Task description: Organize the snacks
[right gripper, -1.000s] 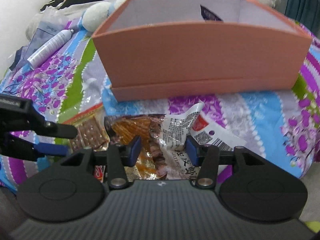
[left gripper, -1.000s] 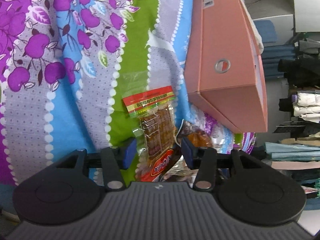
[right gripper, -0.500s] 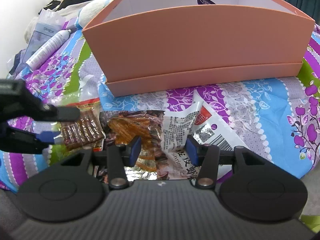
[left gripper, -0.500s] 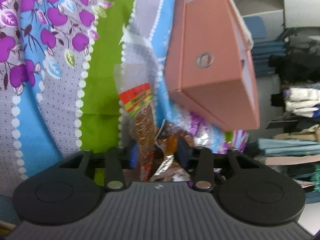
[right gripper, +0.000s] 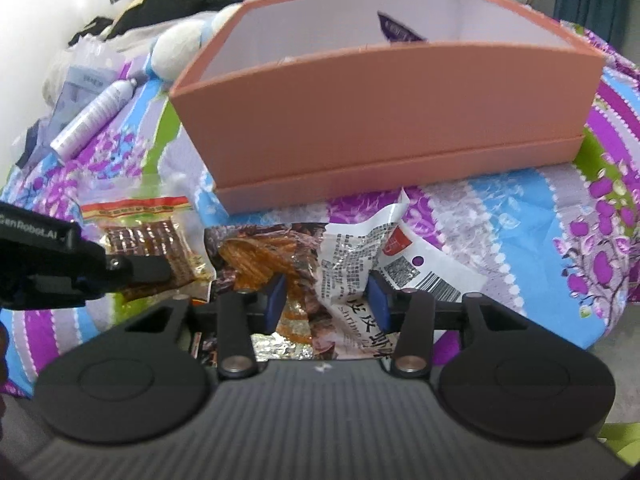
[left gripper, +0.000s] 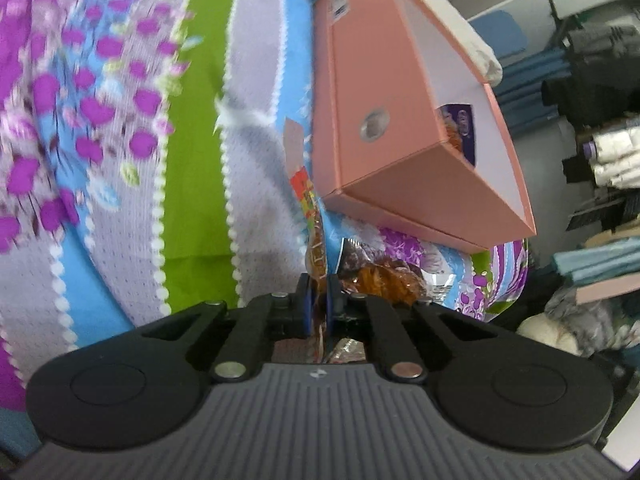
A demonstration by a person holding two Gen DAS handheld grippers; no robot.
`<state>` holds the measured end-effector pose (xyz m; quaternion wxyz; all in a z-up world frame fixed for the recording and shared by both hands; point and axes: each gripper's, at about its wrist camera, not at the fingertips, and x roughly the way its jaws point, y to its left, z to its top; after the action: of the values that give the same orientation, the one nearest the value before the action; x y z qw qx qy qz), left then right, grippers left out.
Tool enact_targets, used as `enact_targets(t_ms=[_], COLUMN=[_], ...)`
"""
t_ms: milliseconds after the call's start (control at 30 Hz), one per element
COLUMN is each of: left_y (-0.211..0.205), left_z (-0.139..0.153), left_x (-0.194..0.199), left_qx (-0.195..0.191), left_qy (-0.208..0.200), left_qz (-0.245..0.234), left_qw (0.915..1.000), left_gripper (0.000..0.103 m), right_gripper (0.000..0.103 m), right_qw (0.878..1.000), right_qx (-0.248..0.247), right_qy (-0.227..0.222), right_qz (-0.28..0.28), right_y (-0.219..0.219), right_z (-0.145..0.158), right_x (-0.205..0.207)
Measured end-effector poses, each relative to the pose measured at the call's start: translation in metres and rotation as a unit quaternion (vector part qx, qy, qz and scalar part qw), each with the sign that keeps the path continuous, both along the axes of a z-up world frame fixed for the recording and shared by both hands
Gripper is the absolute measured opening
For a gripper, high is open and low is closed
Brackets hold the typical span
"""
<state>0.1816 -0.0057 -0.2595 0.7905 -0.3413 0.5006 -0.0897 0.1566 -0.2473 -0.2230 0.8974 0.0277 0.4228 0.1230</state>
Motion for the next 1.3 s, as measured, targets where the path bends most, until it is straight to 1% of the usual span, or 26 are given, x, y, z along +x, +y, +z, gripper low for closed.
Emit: enact_targets(t_ms=[133, 200, 400, 533, 633, 833, 967, 1067, 1200, 1300], left_y=[-0.002, -0.005, -0.009, -0.015, -0.018, -0.029, -0.041, -0.051, -0.061, -0.068], left_z=[0.026, 0.041, 0.089, 0.125, 0.152, 0.193, 0.214, 0.223, 0.218, 0.203], left_x=[-0.001, -0.003, -0.010, -0.005, 0.003, 0.037, 0.069, 0.097, 0.140, 0.174], left_qx=[0.041, 0.062, 0.103, 0.125, 0.134, 0.150, 0.156, 0.166, 0.163, 0.180], left_qy=[-0.029, -0.048, -0.099, -0.139, -0.168, -0.210, -0.222, -0.225, -0.211, -0.184], left_qz=[-0.018, -0.030, -0.052, -0.064, -0.069, -0.066, -0.072, -0.080, -0.086, -0.098], left_qw=[0.9986, 0.9964, 0.9884, 0.9804, 0.9743, 0.9639, 0.9599, 0.9567, 0.9598, 0.9614], left_gripper=[0.007, 0.007, 0.007, 0.007, 0.007, 0.007, 0.007, 0.007, 0.007, 0.007], right_gripper=[0.044, 0.043, 0.042, 0.042, 0.042, 0.042, 0.042, 0.042, 0.042, 0.042], right_qw=[1.000, 1.000, 0.998, 0.996, 0.993, 0.983, 0.975, 0.973, 0.975, 0.982], right_qx=[0.000, 0.001, 0.011, 0.022, 0.030, 0.031, 0.028, 0.019, -0.001, 0.001], right_qy=[-0.017, -0.028, -0.059, -0.087, -0.115, -0.179, -0.215, -0.224, -0.212, -0.178], right_qz=[0.000, -0.001, -0.009, -0.015, -0.020, -0.033, -0.039, -0.044, -0.060, -0.065], right_y=[-0.001, -0.002, -0.006, -0.011, -0.016, -0.026, -0.031, -0.034, -0.035, -0.038], right_z=[0.015, 0.024, 0.050, 0.073, 0.093, 0.134, 0.157, 0.167, 0.172, 0.163], right_x=[-0.006, -0.010, -0.021, -0.025, -0.022, 0.003, 0.031, 0.054, 0.092, 0.120])
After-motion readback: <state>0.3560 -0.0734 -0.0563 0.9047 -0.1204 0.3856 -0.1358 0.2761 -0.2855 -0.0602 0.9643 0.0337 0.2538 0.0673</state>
